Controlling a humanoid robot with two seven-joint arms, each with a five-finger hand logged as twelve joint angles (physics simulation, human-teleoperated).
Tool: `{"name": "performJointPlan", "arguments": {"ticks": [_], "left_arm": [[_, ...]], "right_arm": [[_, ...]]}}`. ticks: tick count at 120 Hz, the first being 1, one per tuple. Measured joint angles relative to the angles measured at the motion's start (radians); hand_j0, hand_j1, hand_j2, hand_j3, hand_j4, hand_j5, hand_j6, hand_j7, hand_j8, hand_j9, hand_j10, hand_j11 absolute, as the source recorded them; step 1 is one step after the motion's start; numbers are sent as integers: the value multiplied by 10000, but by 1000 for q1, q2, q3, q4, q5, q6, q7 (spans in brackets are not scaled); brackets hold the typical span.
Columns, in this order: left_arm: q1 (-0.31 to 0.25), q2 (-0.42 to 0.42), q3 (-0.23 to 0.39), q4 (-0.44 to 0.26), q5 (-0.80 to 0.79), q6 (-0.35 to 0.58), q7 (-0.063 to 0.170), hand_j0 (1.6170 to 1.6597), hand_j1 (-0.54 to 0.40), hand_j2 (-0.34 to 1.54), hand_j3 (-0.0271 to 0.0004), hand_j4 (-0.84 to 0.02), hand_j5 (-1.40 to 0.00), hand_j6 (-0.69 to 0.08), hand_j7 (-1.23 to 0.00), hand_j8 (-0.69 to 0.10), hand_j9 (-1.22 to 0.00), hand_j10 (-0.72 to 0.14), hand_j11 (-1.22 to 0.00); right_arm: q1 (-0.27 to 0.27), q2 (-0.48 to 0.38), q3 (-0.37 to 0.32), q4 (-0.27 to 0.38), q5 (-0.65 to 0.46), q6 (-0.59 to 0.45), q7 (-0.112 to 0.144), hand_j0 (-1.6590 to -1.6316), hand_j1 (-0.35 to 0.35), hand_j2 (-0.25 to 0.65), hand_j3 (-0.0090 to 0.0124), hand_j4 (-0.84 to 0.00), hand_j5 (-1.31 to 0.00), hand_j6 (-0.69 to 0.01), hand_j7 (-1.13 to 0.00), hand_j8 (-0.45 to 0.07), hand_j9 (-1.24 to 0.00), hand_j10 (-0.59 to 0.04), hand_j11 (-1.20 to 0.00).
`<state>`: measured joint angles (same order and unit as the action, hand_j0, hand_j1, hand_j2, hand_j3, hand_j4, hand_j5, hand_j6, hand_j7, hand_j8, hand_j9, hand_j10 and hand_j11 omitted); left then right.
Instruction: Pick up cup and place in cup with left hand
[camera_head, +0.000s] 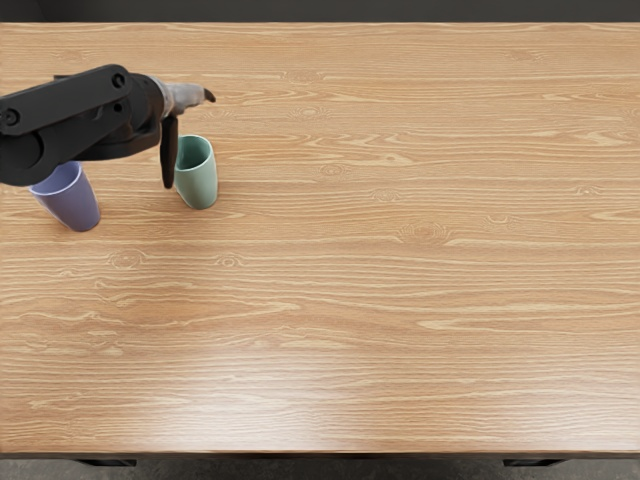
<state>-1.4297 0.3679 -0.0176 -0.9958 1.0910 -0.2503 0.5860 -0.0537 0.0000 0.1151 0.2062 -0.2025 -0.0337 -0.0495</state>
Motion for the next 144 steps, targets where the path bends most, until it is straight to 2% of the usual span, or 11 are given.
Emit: {"name": "performJointPlan", "arguments": {"ticks": [16, 46, 72, 98, 125, 144], "left_arm": [[11, -26, 11, 46, 4, 0, -7, 16581, 2232, 227, 0, -1091, -1380, -1103, -1378, -1099, -1377, -1085, -1376], [39, -53, 17, 64, 5, 1, -10, 16581, 1834, 294, 0, -1423, -1812, -1435, -1810, -1431, -1809, -1417, -1808], [40, -82, 18, 107, 4, 1, -19, 16581, 1340, 377, 0, -1834, -2347, -1845, -2346, -1842, -2344, -1828, -2343], [54, -88, 20, 121, 4, 3, -24, 16581, 1069, 423, 0, -2058, -2641, -2069, -2639, -2066, -2638, -2053, -2637], [61, -89, 36, 135, -2, 43, -25, 16581, 903, 453, 0, -2199, -2823, -2210, -2821, -2207, -2820, -2194, -2819], [51, -107, 38, 185, -9, 23, -46, 16581, 855, 460, 0, -2237, -2874, -2247, -2872, -2244, -2871, -2232, -2870]], "right_arm": [[0, 0, 0, 0, 0, 0, 0, -16581, -3204, -49, 0, -239, -310, -239, -310, -239, -310, -238, -310], [0, 0, 0, -1, 0, 0, 1, -16581, -3203, -49, 0, -240, -311, -240, -311, -240, -311, -239, -311], [0, 0, 0, -1, 0, 0, 1, -16581, -3204, -49, 0, -240, -310, -240, -310, -239, -310, -239, -310], [0, 0, 0, -1, 0, 0, 1, -16581, -3204, -48, 0, -239, -310, -239, -310, -239, -310, -238, -310], [0, 0, 0, -1, 0, 0, 1, -16581, -3204, -49, 0, -240, -310, -240, -310, -239, -310, -239, -310], [0, 0, 0, -1, 0, 0, 0, -16581, -3204, -49, 0, -239, -310, -240, -310, -239, -310, -239, -310]]}}
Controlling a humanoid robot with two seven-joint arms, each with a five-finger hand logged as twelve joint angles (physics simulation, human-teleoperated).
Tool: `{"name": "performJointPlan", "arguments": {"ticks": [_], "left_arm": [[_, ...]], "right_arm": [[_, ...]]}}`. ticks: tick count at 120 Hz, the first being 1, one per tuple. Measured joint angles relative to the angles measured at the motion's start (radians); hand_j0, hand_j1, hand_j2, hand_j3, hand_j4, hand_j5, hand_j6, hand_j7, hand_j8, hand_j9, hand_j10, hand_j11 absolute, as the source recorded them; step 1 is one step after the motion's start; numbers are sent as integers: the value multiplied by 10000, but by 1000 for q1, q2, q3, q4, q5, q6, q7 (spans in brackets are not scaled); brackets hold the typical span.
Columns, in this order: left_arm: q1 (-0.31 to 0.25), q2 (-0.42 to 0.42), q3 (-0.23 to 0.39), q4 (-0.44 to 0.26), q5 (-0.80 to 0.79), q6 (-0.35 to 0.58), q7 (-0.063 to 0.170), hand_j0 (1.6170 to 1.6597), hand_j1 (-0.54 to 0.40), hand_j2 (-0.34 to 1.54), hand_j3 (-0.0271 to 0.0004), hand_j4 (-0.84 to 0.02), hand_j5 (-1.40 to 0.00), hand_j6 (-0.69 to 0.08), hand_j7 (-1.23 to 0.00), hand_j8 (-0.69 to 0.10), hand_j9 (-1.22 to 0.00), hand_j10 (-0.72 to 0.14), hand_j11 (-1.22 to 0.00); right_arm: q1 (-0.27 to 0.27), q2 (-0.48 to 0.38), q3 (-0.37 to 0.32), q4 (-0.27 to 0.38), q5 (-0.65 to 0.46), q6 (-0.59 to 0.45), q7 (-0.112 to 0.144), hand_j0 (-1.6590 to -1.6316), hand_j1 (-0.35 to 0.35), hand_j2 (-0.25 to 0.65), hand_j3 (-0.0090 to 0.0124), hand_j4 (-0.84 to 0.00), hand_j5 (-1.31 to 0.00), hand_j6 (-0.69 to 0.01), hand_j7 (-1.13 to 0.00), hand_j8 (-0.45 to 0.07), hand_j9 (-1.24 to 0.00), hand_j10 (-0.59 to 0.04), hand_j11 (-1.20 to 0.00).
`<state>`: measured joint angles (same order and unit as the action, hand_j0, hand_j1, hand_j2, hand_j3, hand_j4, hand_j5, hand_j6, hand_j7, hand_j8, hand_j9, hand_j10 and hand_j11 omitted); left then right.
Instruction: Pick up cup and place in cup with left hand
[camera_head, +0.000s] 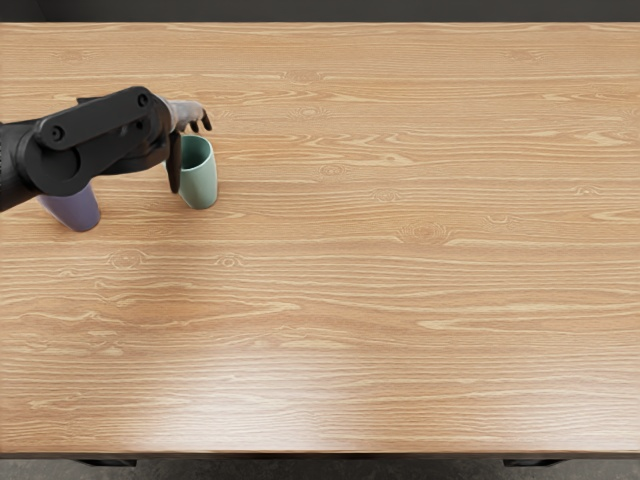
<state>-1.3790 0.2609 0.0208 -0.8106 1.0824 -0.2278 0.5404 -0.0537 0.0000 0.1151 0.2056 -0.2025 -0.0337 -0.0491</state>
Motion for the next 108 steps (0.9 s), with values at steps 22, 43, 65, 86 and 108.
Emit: {"name": "performJointPlan", "arguments": {"ticks": [22, 43, 65, 86, 108], "left_arm": [[0, -3, 0, 19, -15, -24, -7, 16581, 835, 463, 0, -2252, -2895, -2262, -2893, -2259, -2892, -2247, -2891], [2, -20, 1, 23, -19, -27, -9, 16581, 827, 464, 0, -2258, -2904, -2267, -2902, -2264, -2901, -2253, -2900], [5, -22, 1, 26, -20, -20, -13, 16581, 326, 548, 0, -2675, -3447, -2684, -3445, -2682, -3444, -2671, -3443], [9, -22, 1, 24, -21, -19, -14, 16578, -938, 989, 0, -3560, -4616, -3362, -4639, -3519, -4636, -3541, -4633], [9, -22, -1, 22, -24, -18, -14, 16562, -969, 1469, 0, -4023, -5083, -3015, -5167, -3288, -5255, -3879, -5257]], "right_arm": [[0, 0, 0, 0, 0, 0, 0, -16581, -3203, -49, 0, -240, -311, -240, -311, -240, -311, -239, -311], [0, 0, 0, 0, 0, 0, 0, -16581, -3203, -49, 0, -240, -311, -240, -311, -240, -311, -239, -311], [0, 0, 0, 0, 0, 0, 1, -16581, -3203, -49, 0, -240, -311, -240, -311, -240, -311, -239, -311], [0, 0, 0, 0, 0, 0, 1, -16581, -3203, -49, 0, -240, -311, -240, -311, -240, -311, -240, -311], [0, 0, 0, 0, 0, 0, 1, -16581, -3203, -49, 0, -241, -311, -241, -311, -240, -311, -240, -311]]}}
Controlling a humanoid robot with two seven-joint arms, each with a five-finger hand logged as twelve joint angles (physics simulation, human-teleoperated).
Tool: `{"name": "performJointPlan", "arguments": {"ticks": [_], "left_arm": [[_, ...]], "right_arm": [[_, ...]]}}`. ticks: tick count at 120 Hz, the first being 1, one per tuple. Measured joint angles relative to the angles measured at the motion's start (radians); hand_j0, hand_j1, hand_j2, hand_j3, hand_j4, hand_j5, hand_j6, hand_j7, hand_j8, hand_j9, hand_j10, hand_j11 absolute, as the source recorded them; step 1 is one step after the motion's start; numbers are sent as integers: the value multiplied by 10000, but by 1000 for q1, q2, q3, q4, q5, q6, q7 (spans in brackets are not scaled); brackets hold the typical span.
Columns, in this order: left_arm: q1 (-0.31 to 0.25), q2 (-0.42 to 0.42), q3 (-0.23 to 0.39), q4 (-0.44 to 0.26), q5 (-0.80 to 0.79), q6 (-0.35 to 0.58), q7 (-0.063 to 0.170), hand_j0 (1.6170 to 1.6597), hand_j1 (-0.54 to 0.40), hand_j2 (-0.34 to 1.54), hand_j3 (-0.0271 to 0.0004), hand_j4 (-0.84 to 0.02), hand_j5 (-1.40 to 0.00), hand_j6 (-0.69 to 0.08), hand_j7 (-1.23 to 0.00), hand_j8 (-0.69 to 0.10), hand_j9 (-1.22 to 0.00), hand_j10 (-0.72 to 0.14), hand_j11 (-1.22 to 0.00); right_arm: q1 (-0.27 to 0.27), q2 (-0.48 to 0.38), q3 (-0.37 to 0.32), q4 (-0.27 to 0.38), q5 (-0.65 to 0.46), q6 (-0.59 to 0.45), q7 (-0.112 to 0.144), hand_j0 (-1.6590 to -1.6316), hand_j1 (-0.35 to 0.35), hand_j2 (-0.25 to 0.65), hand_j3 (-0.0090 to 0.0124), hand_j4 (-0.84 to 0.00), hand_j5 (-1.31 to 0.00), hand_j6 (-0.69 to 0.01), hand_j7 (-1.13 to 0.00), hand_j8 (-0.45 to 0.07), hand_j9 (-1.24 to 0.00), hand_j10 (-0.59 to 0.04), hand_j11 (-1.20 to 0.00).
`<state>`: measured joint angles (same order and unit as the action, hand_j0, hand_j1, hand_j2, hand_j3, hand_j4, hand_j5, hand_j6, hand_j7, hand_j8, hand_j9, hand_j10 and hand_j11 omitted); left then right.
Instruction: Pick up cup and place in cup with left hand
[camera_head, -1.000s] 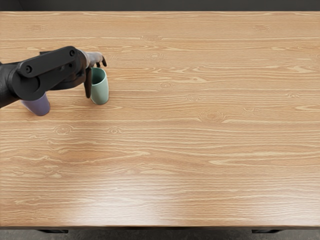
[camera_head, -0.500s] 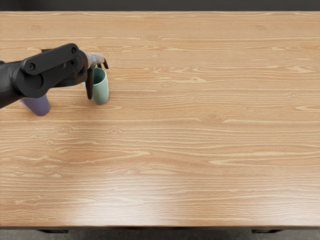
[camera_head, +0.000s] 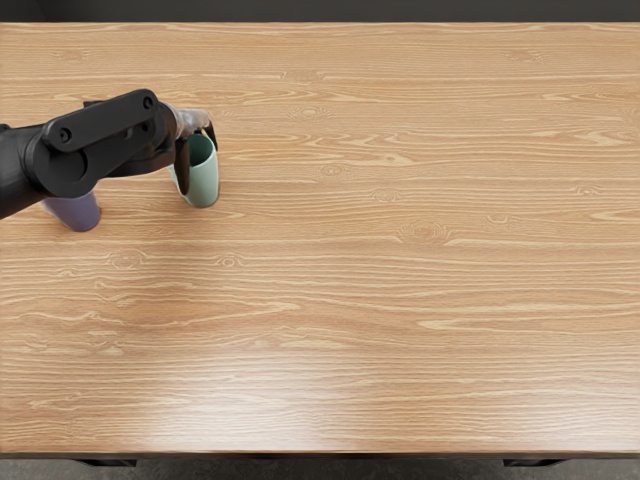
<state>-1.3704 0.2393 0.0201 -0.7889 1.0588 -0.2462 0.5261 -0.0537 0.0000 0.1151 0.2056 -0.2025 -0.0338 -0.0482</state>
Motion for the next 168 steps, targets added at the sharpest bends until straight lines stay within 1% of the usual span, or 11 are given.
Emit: {"name": "performJointPlan", "arguments": {"ticks": [31, 50, 61, 80, 91, 107, 123, 128, 139, 151, 168], "left_arm": [[-12, 7, 0, -12, -20, -6, 0, 16565, -629, 805, 0, -4089, -5215, -3437, -5273, -3635, -5312, -4012, -5315], [-21, 33, 0, -57, -20, -7, 5, 16565, -507, 613, 0, -4029, -5247, -3482, -5255, -3736, -5279, -3997, -5284], [-35, 66, 1, -101, -18, -8, 19, 16566, -538, 590, 0, -4019, -5252, -3474, -5252, -3842, -5269, -3997, -5273], [-51, 80, 1, -167, -12, -11, 63, 16567, -632, 683, 0, -3982, -5285, -3377, -5277, -3855, -5272, -3977, -5276], [-61, 108, 1, -196, -10, -12, 76, 16568, -767, 670, 0, -3963, -5322, -3391, -5284, -3852, -5279, -3978, -5283], [-63, 140, 1, -252, -11, -23, 82, 16567, -763, 593, 0, -4090, -5388, -3489, -5347, -3966, -5392, -4077, -5396], [-74, 170, 0, -315, -11, -27, 84, 16567, -922, 646, 0, -4126, -5502, -3291, -5444, -3712, -5484, -4126, -5488], [-82, 199, 0, -337, -13, -27, 84, 16562, -681, 425, 0, -4154, -5595, -3367, -5485, -3765, -5517, -4105, -5527], [-84, 263, -2, -397, -10, -23, 85, 16565, -842, 546, 0, -4081, -5583, -3265, -5487, -3759, -5505, -4129, -5513], [-103, 287, -3, -446, -7, -24, 85, 16566, -827, 566, 0, -4104, -5480, -3476, -5402, -4025, -5458, -4127, -5459], [-115, 325, -3, -501, -1, -26, 85, 16568, -971, 670, 0, -4109, -5513, -3362, -5441, -3840, -5478, -4129, -5482]], "right_arm": [[0, 0, 0, 0, 0, 0, -2, -16581, -3203, -49, 0, -240, -311, -240, -311, -239, -311, -239, -311], [0, 0, 0, 0, 0, 0, -2, -16581, -3203, -49, 0, -240, -311, -240, -311, -240, -311, -239, -311], [0, 0, 0, 0, 0, 0, -2, -16581, -3204, -48, 0, -239, -310, -239, -310, -238, -310, -238, -310], [0, 0, 0, 0, 0, 0, -1, -16581, -3203, -49, 0, -240, -311, -240, -310, -239, -311, -239, -311], [0, 0, 0, 0, 0, 0, -1, -16581, -3203, -49, 0, -240, -311, -240, -311, -240, -311, -239, -311], [0, 0, 0, 0, 0, 0, -1, -16581, -3203, -49, 0, -240, -311, -240, -311, -240, -311, -239, -311], [0, 0, 0, 0, 0, 0, -1, -16581, -3203, -49, 0, -240, -311, -240, -311, -240, -311, -239, -311], [0, 0, 0, 0, 0, 0, -1, -16581, -3203, -49, 0, -241, -311, -241, -311, -240, -311, -240, -311], [0, 0, 0, 0, 0, 0, -2, -16581, -3203, -49, 0, -240, -311, -240, -311, -240, -311, -239, -311], [0, 0, 0, 0, 0, 0, -2, -16581, -3203, -49, 0, -240, -311, -240, -311, -240, -311, -239, -311], [0, 0, 0, 0, 0, 0, -2, -16581, -3203, -49, 0, -240, -311, -241, -311, -240, -311, -240, -311]]}}
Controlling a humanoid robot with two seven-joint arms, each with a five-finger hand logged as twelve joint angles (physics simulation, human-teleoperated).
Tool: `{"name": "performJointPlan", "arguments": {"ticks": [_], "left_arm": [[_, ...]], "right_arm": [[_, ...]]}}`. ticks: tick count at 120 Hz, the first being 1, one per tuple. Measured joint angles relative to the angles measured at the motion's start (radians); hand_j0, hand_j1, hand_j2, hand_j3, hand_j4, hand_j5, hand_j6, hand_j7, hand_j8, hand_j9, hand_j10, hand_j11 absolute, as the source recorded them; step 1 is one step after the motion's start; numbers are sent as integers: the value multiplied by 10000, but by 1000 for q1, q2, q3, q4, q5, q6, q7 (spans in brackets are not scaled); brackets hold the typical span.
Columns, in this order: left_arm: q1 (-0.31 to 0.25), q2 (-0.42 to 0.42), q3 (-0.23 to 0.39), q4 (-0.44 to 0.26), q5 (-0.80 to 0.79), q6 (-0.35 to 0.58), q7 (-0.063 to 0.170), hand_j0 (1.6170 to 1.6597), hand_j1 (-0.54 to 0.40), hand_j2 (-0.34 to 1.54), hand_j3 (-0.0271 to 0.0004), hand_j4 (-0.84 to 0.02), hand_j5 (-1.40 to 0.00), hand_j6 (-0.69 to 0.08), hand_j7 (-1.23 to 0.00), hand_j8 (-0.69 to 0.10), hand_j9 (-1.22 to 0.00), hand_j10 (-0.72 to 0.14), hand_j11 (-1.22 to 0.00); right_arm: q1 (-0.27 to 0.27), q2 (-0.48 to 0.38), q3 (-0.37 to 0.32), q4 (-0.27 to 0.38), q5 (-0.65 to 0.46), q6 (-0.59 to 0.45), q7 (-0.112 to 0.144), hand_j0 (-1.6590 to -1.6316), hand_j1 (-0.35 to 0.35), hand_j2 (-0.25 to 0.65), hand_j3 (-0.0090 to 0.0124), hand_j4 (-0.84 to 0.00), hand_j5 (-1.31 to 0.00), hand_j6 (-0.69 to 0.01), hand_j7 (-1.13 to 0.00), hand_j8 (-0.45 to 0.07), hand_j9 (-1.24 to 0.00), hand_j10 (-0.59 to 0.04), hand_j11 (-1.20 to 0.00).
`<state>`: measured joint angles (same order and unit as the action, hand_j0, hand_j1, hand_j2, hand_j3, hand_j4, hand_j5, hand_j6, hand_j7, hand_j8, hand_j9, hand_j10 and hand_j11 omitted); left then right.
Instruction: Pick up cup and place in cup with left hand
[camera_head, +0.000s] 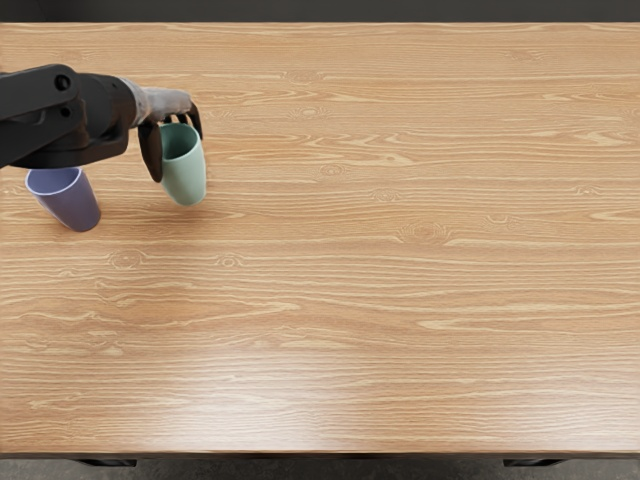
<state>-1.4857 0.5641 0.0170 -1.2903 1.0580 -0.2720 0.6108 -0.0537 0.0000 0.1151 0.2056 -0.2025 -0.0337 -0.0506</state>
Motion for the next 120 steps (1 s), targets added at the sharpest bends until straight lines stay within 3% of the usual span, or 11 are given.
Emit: {"name": "performJointPlan", "arguments": {"ticks": [56, 71, 86, 120], "left_arm": [[-34, 136, -3, -91, 1, -26, 0, 16570, -1048, 653, 0, -4163, -5608, -3489, -5475, -3979, -5547, -4191, -5556], [-44, 156, -5, -100, -4, -41, 0, 16563, -826, 281, 0, -4254, -5751, -3532, -5614, -3988, -5685, -4289, -5692], [-68, 173, -7, -103, -10, -59, 0, 16574, -1141, 1264, 0, -4469, -5793, -3476, -5697, -3892, -5771, -4401, -5782], [-83, 227, -8, -104, -13, -91, 0, 16572, -1297, 1592, 0, -4367, -5997, -3410, -5865, -3975, -5918, -4472, -5928]], "right_arm": [[0, 0, 0, 0, 0, 0, -2, -16581, -3204, -48, 0, -240, -311, -240, -311, -240, -311, -239, -311], [0, 0, 0, 0, 0, 0, -2, -16581, -3203, -48, 0, -240, -311, -240, -311, -240, -311, -239, -311], [1, 0, 0, 0, 0, 0, -2, -16581, -3203, -49, 0, -240, -311, -240, -311, -240, -311, -239, -311], [3, 0, 1, 0, 0, 0, -2, -16581, -3203, -49, 0, -240, -311, -240, -311, -240, -311, -239, -311]]}}
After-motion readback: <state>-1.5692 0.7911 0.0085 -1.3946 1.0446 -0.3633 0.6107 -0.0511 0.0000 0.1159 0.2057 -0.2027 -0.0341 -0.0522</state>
